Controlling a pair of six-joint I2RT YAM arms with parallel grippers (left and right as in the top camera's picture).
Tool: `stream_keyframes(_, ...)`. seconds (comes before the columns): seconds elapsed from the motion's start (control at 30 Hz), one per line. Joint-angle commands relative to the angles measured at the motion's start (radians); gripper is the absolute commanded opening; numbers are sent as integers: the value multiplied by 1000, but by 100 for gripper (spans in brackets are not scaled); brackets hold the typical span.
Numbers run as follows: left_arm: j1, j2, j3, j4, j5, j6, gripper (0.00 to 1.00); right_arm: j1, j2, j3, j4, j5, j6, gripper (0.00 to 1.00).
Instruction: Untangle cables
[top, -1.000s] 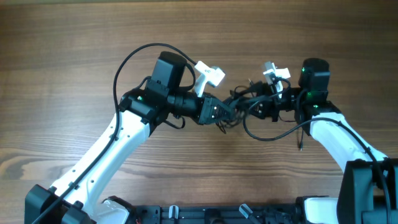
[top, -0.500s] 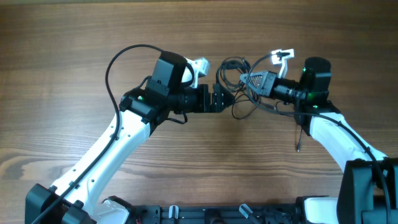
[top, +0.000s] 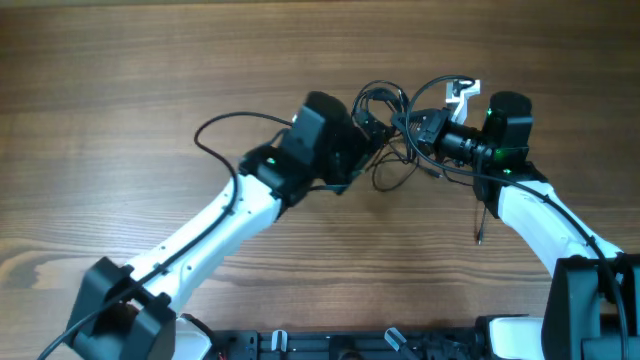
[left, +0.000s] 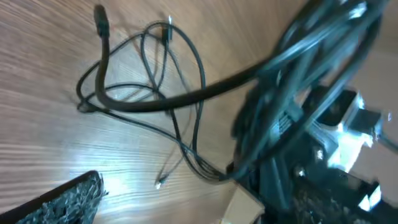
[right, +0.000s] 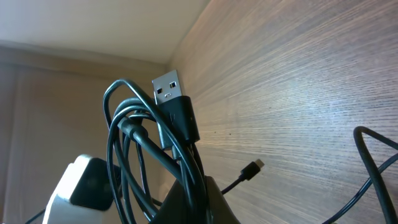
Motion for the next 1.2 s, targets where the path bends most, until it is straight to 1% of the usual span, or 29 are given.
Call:
stream_keyframes(0.0,-19,25,13,7,-189,-143,91,-4,10,-1,-20,13,9,4)
stream_keyframes(0.03,-20,29,13,16,-208,-144,85,-4,10,-1,-34,9,9,4)
stream_keyframes(0.07,-20,34,13,21,-216,-143,82,-4,10,-1,-40,2,9,4)
stream_keyframes(0.23,-20,52,13,23,-320,-143,79,-4,10,-1,-41,-82,8,4)
stream_keyframes(0.37,-21,52,13,30,-322,-143,77,-4,10,-1,-41,-93,8,4)
stream_keyframes(0.47,-21,53,13,42,-322,-143,71,1,10,-1,-41,-101,9,4)
stream_keyframes(0.63,-21,66,13,48,-322,-143,66,28,10,-1,-40,-100,29,4)
stream_keyframes(0.7,-24,78,13,48,-321,-144,61,28,10,-1,-40,-101,35,4)
stream_keyframes(0.73,-26,87,13,48,-321,-144,56,28,10,-1,-40,-105,34,4)
stream_keyframes(0.77,-27,101,13,49,-319,-144,46,28,10,-1,-40,-119,35,4)
stream_keyframes(0.83,-27,111,13,48,-323,-135,17,28,10,-1,-40,-119,31,4)
stream_keyframes(0.87,-24,110,13,48,-330,-109,4,28,10,-1,-40,-114,23,4)
stream_keyframes(0.9,-19,110,13,48,-341,-70,4,28,10,-1,-40,-107,2,5)
stream_keyframes(0.93,0,102,13,47,-344,21,4,28,10,-1,-42,-96,-89,17)
stream_keyframes(0.97,24,91,13,44,-336,105,4,28,10,-1,-49,-96,-158,21)
stream_keyframes(1.03,64,64,13,40,-283,219,4,28,10,-1,-88,-76,-246,22)
stream_keyframes(1.07,93,42,13,40,-233,299,4,28,10,-1,-137,-26,-285,23)
stream_keyframes(1.1,124,13,13,40,-177,376,4,28,10,-1,-190,47,-309,26)
stream_keyframes(1.17,165,-25,13,39,-100,465,4,28,10,-1,-266,160,-334,35)
